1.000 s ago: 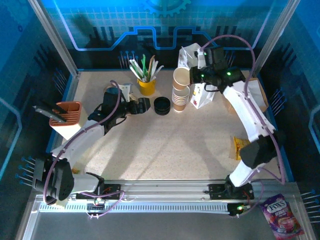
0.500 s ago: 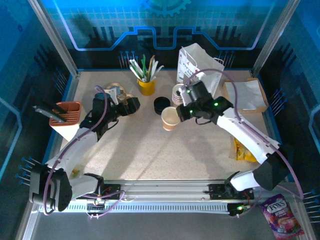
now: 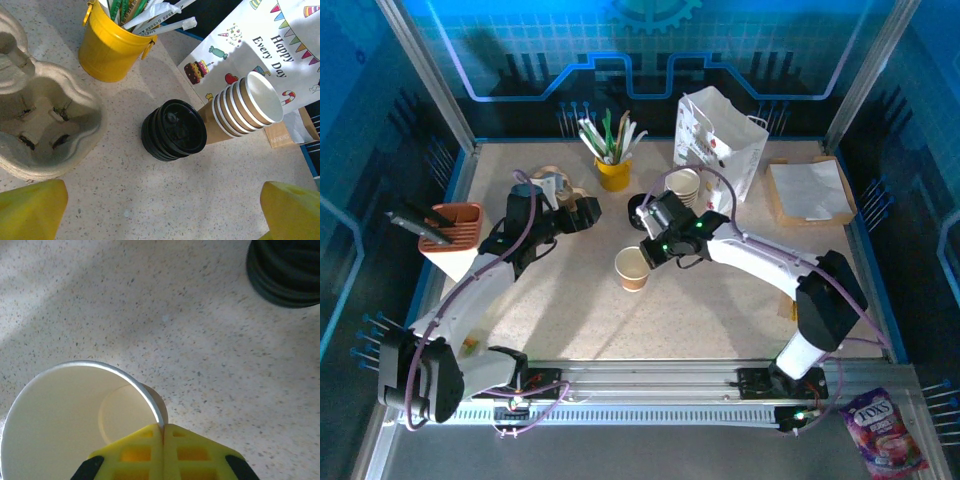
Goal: Pack the takeout coffee
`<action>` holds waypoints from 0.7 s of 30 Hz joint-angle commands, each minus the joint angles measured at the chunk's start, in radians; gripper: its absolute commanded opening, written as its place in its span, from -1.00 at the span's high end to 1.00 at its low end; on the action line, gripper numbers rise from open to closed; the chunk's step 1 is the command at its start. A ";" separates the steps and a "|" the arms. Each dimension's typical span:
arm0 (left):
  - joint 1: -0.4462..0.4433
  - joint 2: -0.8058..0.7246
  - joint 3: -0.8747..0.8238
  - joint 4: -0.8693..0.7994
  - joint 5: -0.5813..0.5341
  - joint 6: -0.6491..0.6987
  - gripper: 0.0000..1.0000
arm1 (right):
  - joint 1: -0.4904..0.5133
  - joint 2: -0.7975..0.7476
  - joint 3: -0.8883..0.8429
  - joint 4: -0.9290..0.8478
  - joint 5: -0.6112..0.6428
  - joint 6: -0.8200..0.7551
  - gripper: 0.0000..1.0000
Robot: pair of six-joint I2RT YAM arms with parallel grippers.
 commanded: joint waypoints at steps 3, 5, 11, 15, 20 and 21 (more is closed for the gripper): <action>-0.006 -0.021 -0.009 0.012 0.009 0.030 -1.00 | 0.046 0.050 -0.029 0.065 -0.011 0.024 0.87; -0.007 -0.023 -0.014 0.019 0.011 0.030 -1.00 | 0.056 0.058 -0.039 0.072 0.000 0.025 0.86; -0.007 -0.026 -0.020 0.026 0.012 0.030 -1.00 | 0.061 0.055 -0.049 0.071 0.003 0.021 0.67; -0.008 -0.027 -0.022 0.033 0.015 0.028 -1.00 | 0.061 0.014 -0.038 0.052 0.007 0.012 0.45; -0.018 -0.029 -0.026 0.057 0.034 0.021 -1.00 | 0.040 -0.066 -0.019 0.016 0.016 -0.007 0.27; -0.025 -0.031 -0.025 0.064 0.038 0.020 -1.00 | 0.028 -0.086 -0.017 0.010 0.019 -0.012 0.22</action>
